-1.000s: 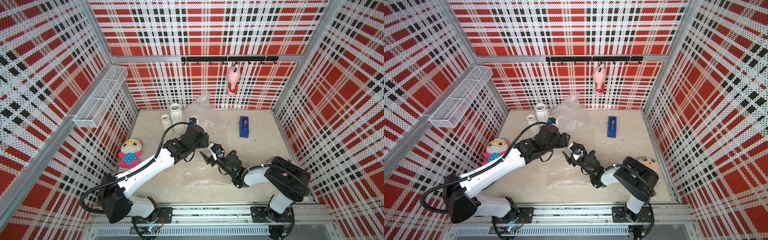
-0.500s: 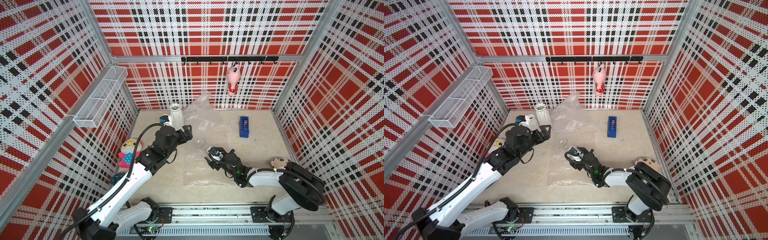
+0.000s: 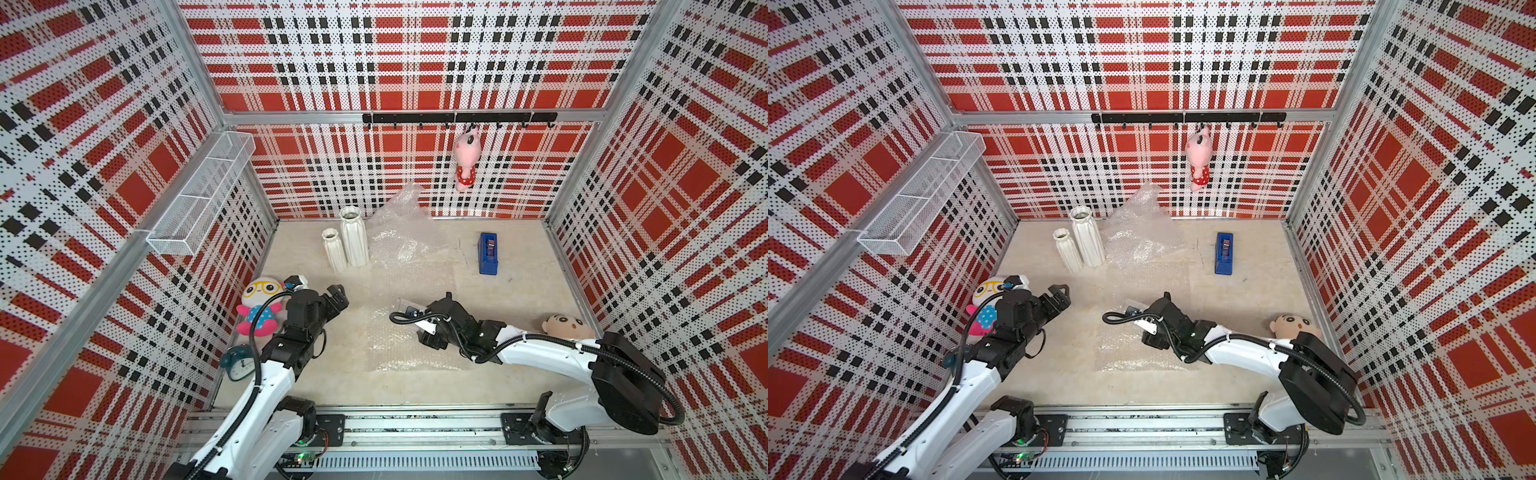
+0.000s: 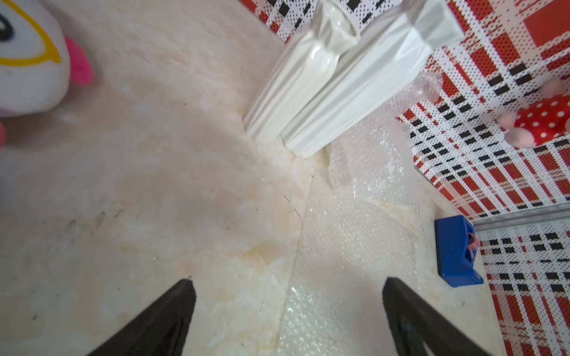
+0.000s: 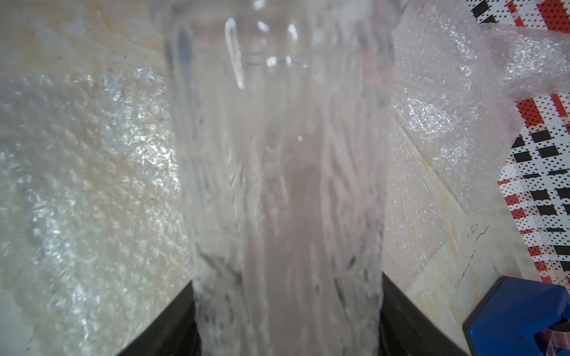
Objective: Wrap vases in bubble wrap
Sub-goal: Place the vase in bubble wrap.
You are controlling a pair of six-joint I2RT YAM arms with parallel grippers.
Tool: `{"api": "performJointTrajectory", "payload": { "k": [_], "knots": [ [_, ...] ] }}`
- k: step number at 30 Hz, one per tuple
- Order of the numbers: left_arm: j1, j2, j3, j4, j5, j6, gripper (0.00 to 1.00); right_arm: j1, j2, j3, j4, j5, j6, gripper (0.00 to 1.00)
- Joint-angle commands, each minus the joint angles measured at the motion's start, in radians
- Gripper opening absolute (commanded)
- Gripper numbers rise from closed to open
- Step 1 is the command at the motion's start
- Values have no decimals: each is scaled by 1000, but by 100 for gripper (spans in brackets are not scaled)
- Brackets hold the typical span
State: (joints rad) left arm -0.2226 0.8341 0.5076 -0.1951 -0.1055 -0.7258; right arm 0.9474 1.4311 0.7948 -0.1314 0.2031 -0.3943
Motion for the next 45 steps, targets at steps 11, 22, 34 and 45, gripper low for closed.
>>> {"api": "performJointTrajectory", "payload": {
  "k": [11,22,34,45],
  "knots": [
    [-128,43,-111,143,-6,-23,96,68,103,170,-259,-36,-196,59],
    [-130,73,-138,176,-3,-22,96,106,202,213,-280,-32,-202,67],
    [-137,119,-126,195,11,-6,96,117,200,202,-230,-26,-195,98],
    [-291,240,-36,171,-57,40,93,130,58,164,-225,-3,-154,100]
  ]
}}
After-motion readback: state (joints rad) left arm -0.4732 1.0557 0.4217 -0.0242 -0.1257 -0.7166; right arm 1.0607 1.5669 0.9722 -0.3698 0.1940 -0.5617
